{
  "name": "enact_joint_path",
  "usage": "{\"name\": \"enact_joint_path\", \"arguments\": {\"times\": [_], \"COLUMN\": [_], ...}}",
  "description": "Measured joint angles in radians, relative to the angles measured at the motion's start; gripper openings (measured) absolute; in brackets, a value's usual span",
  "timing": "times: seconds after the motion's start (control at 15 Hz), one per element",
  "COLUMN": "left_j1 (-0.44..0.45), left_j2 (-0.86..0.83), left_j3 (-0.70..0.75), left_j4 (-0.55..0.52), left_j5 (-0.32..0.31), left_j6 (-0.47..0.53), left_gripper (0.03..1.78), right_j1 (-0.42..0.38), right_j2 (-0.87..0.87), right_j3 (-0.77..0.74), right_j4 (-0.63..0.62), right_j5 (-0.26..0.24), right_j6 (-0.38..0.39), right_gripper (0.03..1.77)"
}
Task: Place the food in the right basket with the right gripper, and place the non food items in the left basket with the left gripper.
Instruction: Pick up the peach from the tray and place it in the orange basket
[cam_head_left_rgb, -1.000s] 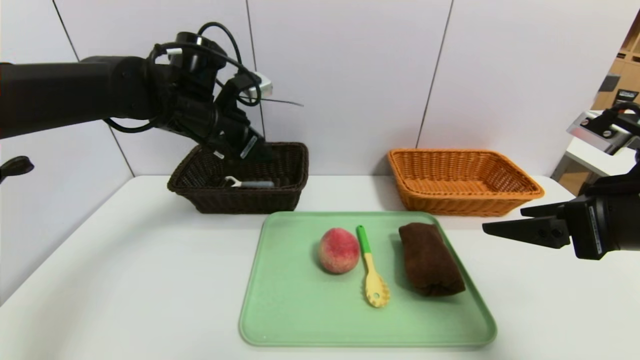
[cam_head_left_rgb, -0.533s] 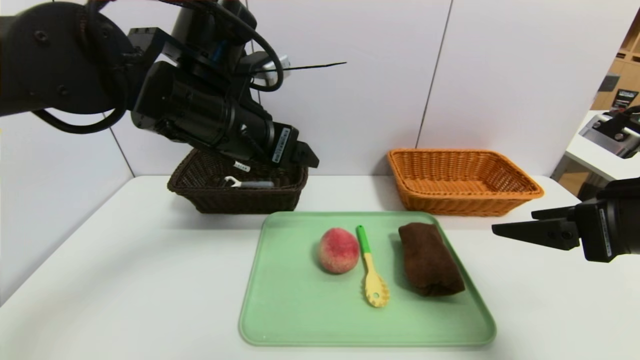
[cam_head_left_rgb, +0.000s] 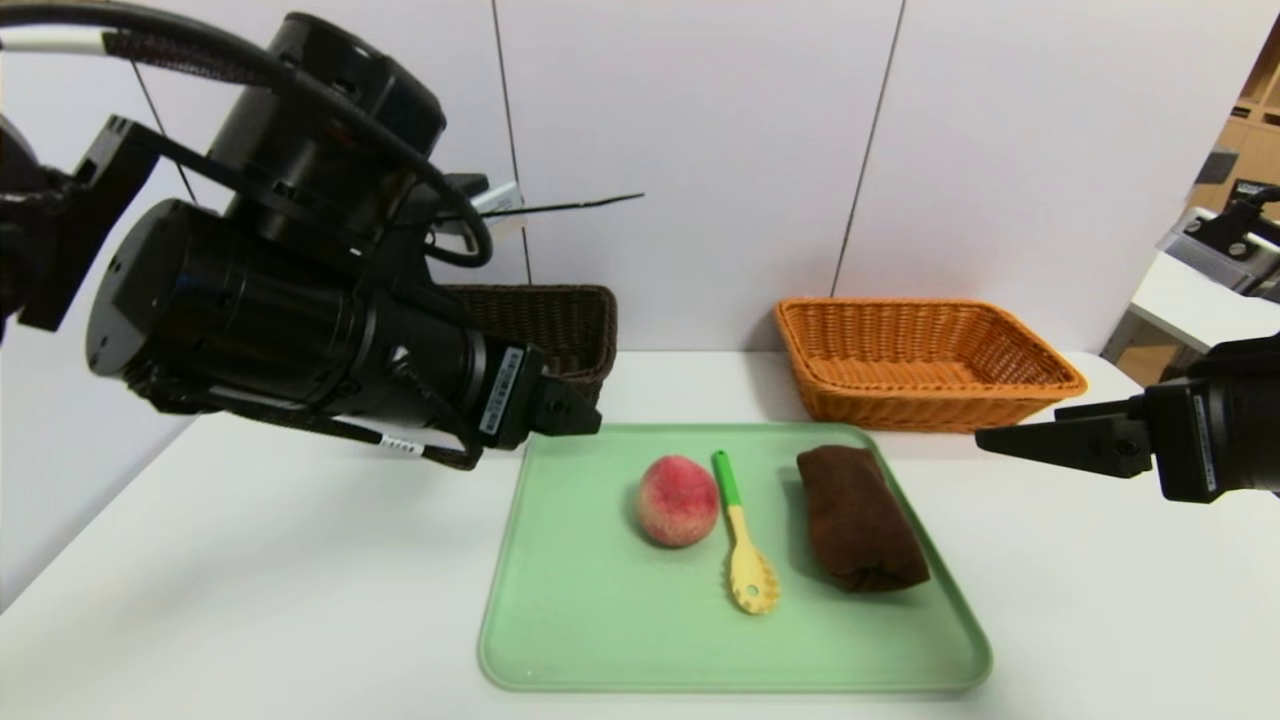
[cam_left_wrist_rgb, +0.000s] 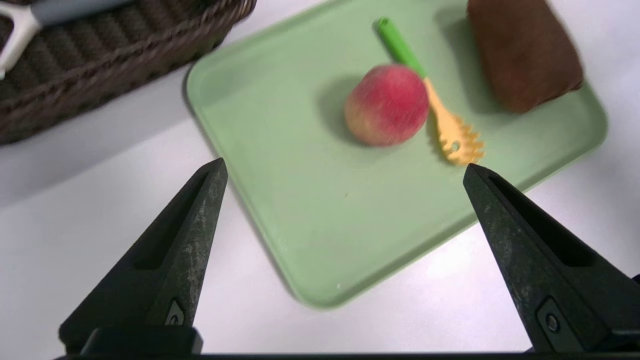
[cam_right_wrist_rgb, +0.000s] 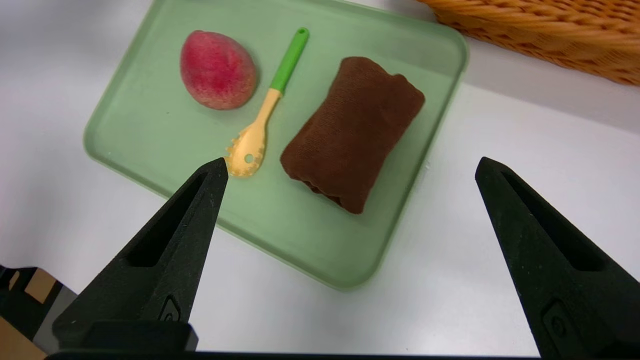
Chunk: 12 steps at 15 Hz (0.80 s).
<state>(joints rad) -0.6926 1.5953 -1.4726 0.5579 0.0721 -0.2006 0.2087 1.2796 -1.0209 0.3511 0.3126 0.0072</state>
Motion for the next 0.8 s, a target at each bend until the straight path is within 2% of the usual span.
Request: {"name": "enact_joint_path", "arguments": {"times": [0.13, 0.4, 0.67, 0.8], "left_j1": [0.0, 0.0, 0.001, 0.001], "left_j2": [-0.056, -0.144, -0.183, -0.188], "left_j3": [0.095, 0.192, 0.223, 0.227], "left_j4": [-0.004, 0.001, 0.001, 0.001], "left_j5": [0.027, 0.033, 0.033, 0.033], "left_j6": [0.001, 0.044, 0.083, 0.082], "left_gripper": [1.68, 1.69, 1.69, 1.69], "right_j1": [0.055, 0.189, 0.318, 0.37], "right_j2": [0.033, 0.155, 0.299, 0.376], "right_j3": [-0.038, -0.157, -0.268, -0.327], "right_j4": [0.0, 0.005, 0.016, 0.032], "right_j5": [-0.001, -0.011, -0.077, -0.12], "right_j6": [0.001, 0.002, 0.01, 0.043], "right_gripper": [1.71, 1.71, 1.71, 1.71]}}
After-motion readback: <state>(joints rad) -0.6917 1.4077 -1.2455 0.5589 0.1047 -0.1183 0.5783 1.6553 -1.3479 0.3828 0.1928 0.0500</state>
